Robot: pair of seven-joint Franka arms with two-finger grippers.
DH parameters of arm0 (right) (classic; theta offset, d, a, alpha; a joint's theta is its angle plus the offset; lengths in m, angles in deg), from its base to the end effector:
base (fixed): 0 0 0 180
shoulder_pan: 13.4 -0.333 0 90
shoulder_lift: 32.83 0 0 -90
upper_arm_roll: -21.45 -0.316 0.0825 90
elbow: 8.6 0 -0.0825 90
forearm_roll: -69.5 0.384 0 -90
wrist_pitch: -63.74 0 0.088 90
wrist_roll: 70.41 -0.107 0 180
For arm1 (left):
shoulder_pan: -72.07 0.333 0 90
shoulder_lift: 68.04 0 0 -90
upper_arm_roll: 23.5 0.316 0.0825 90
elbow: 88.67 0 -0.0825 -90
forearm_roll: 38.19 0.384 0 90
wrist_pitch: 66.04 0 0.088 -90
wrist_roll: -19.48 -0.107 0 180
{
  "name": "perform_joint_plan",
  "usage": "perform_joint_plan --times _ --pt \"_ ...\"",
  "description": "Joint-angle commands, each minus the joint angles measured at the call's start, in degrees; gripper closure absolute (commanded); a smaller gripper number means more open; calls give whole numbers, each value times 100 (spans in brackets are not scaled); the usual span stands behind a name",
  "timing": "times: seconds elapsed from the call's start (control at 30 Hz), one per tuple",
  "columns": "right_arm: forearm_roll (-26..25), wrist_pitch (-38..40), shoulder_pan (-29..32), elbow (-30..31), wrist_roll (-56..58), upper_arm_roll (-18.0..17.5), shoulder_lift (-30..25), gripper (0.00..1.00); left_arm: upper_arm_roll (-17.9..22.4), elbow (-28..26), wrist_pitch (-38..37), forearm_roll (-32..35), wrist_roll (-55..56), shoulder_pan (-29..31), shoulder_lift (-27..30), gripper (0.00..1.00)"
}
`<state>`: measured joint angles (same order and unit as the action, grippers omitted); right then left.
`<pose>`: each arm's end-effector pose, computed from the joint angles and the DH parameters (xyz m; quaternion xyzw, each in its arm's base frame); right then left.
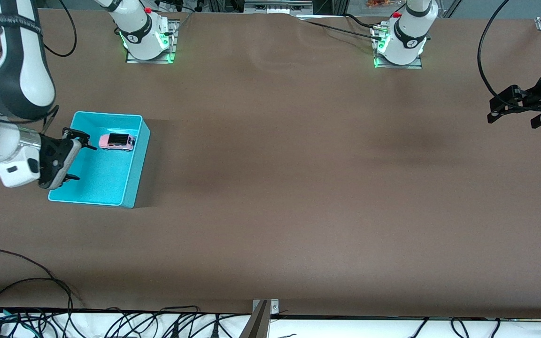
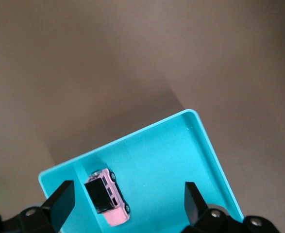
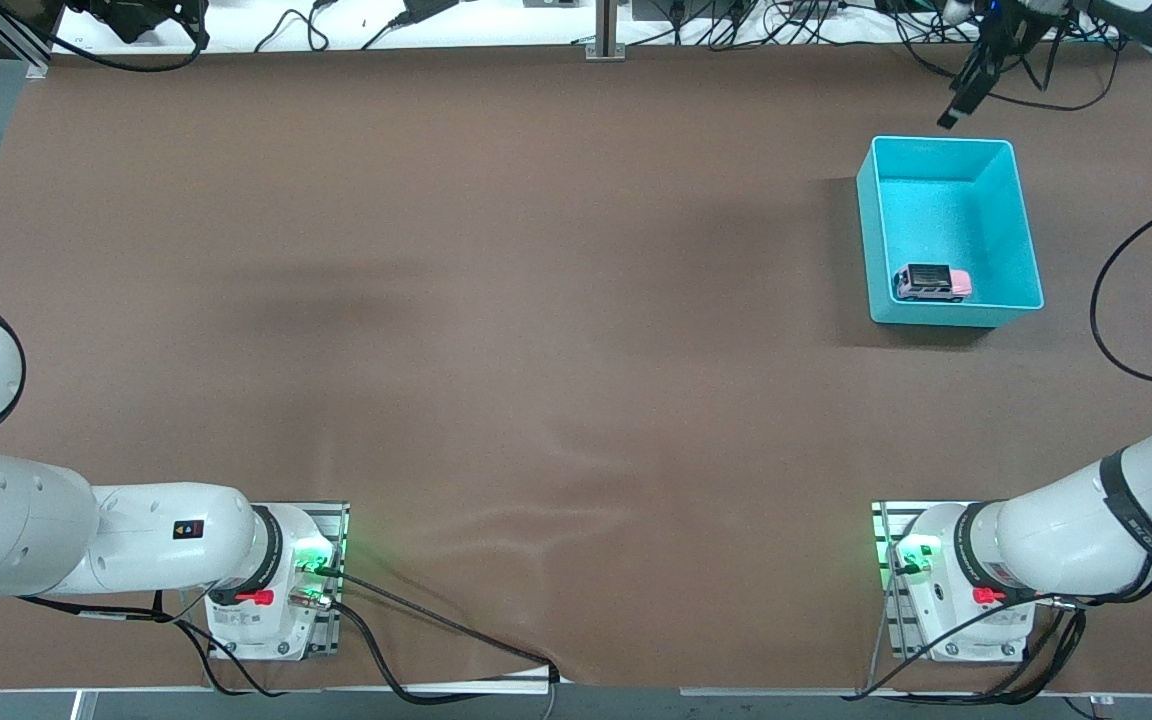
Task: Wind and store pink jeep toy
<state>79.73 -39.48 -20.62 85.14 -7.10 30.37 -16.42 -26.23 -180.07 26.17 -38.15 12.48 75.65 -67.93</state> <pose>0.6322 0.0050 0.4437 -0.8676 -0.4898 0.0150 0.0848 0.5573 0.0083 0.6174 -0.9985 0.0537 -0.0080 0.0009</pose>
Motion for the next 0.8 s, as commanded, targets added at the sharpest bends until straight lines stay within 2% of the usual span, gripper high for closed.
perform_joint_plan --times 0.0,0.13,0.33,0.57,0.77 --pt "-354 425 -148 -760 -1705 4 56 0 1 202 -116 -127 -3 11 -99 0" --pt "-416 732 -157 -1165 -2918 -5 64 0 -8 202 -116 -127 -3 11 -99 0" --pt "-443 996 -175 -1447 -4396 13 56 0 -8 202 -116 -127 -3 2 -99 0" --pt "-750 1523 -175 -1939 -4986 57 29 0 -8 202 -116 -127 -3 2 -99 0" --pt "-873 2156 -184 -1729 -5899 4 -585 0 -8 202 -116 -127 -3 2 -99 0"
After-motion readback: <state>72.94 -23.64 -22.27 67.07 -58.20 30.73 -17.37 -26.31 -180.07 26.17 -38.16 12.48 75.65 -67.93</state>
